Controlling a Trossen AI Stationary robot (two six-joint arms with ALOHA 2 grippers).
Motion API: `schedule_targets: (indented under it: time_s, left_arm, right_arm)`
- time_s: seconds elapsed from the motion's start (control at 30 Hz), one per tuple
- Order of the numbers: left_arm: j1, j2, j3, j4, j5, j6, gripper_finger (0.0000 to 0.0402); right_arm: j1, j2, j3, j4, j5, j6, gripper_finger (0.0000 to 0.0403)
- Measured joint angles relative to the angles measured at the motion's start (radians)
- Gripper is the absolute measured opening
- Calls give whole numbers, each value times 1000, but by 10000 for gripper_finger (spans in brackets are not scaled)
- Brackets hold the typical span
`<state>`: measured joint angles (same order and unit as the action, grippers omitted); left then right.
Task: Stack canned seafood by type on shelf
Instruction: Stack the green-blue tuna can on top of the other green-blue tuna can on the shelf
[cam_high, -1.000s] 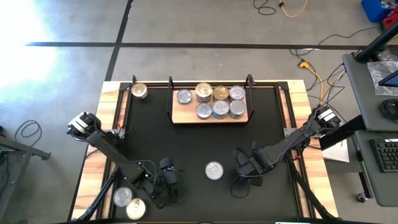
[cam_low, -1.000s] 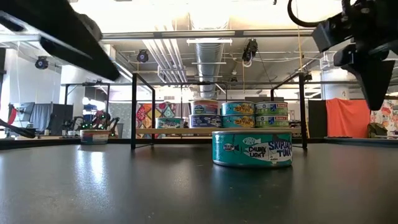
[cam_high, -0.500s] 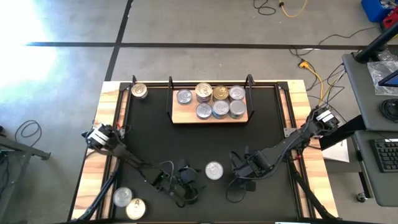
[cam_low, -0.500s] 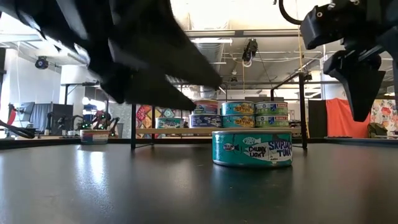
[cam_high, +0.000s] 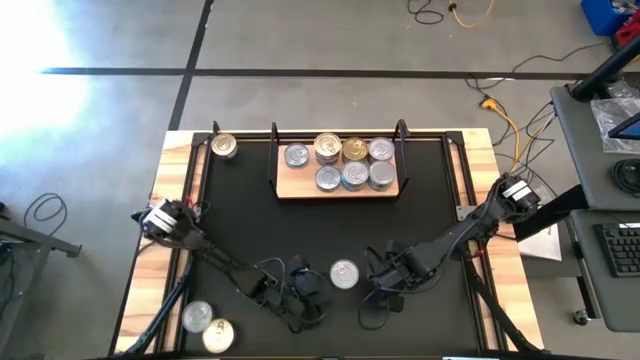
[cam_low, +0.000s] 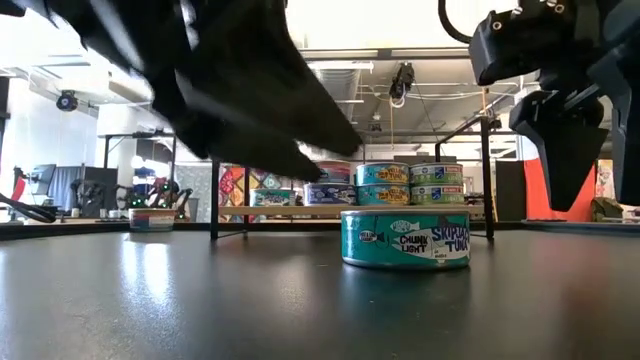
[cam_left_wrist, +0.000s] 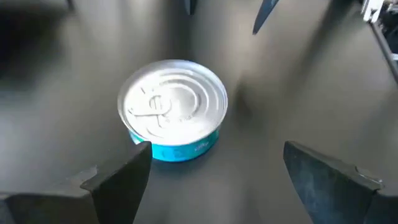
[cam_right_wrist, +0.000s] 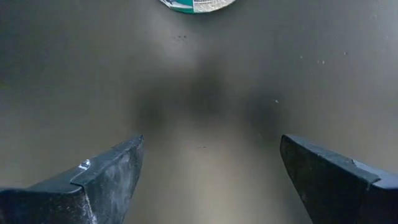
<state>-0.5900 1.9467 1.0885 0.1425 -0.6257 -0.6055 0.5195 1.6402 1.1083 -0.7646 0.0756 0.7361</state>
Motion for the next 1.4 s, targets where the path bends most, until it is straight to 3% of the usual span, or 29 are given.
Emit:
schedule_targets:
  time_s: [0.17, 0.3, 0.5, 0.67, 0.87, 0.97, 1.13, 1.27, 1.4]
  left_arm:
    - [-2, -78, -2, -121, 19, 40, 349]
    - [8, -119, -3, -223, 95, 50, 356]
    - [9, -134, -4, -249, 131, 26, 357]
    - [8, -135, 15, -337, 139, -136, 357]
    - [-39, -135, 175, -745, 144, -323, 357]
    - [-81, -135, 235, -841, 151, -409, 357]
    - [-137, -135, 191, -851, 219, -519, 356]
    - [-162, -135, 111, -837, 221, -566, 356]
    - [-150, -135, 65, -776, 177, -515, 357]
  right_arm:
    - [11, -1, 51, 7, 38, -20, 369]
    - [11, -1, 75, 12, 55, -23, 371]
    - [17, -2, 79, 92, 60, 34, 373]
    - [26, -8, 79, 88, 74, -43, 374]
    - [28, -31, 73, 103, 58, -219, 374]
    - [24, -33, 71, 127, 54, -303, 374]
    - [21, -34, 33, 279, 76, -387, 374]
    - [17, -21, -34, 424, 86, -359, 374]
    - [16, -8, -83, 441, 106, -325, 374]
